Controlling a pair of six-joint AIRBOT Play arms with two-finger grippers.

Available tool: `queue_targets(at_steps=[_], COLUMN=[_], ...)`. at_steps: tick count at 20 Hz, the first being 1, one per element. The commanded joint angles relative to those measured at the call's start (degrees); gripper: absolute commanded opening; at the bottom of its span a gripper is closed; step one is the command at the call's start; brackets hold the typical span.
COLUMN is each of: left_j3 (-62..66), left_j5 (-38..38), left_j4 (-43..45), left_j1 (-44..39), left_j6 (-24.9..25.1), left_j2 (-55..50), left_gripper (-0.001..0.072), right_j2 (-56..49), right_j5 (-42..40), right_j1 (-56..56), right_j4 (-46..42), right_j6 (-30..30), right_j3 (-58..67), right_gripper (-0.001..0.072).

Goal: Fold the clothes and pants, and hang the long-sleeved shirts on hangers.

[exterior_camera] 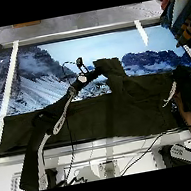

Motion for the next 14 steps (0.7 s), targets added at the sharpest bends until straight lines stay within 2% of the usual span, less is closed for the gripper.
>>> queue_targets(at_steps=[1,3,5,11,14], left_j3=[1.3,1.7,1.7,1.7,1.7], left_j5=[2.6,2.4,2.2,-5.7,-9.4], left_j4=[0.1,0.1,2.9,29.9,41.1], left_j1=[0.5,0.9,0.9,1.0,1.9], left_j6=[-0.4,-0.3,2.2,2.7,2.4], left_j2=[-0.5,0.0,1.4,9.2,14.6], left_gripper=[0.0022,0.0021,0.0020,0.0020,0.0020], right_j2=[0.0,0.0,0.0,0.0,0.0], right_j5=[-0.1,-0.2,-0.4,-1.1,-4.0], right_j1=[0.0,0.0,0.0,0.0,0.0], right_j4=[0.0,0.0,-0.1,-0.3,1.0], right_j6=[0.0,0.0,0.0,0.0,0.0], right_j3=[0.1,0.1,0.1,0.1,0.1], right_gripper=[0.0035,0.0035,0.0035,0.0035,0.0035])
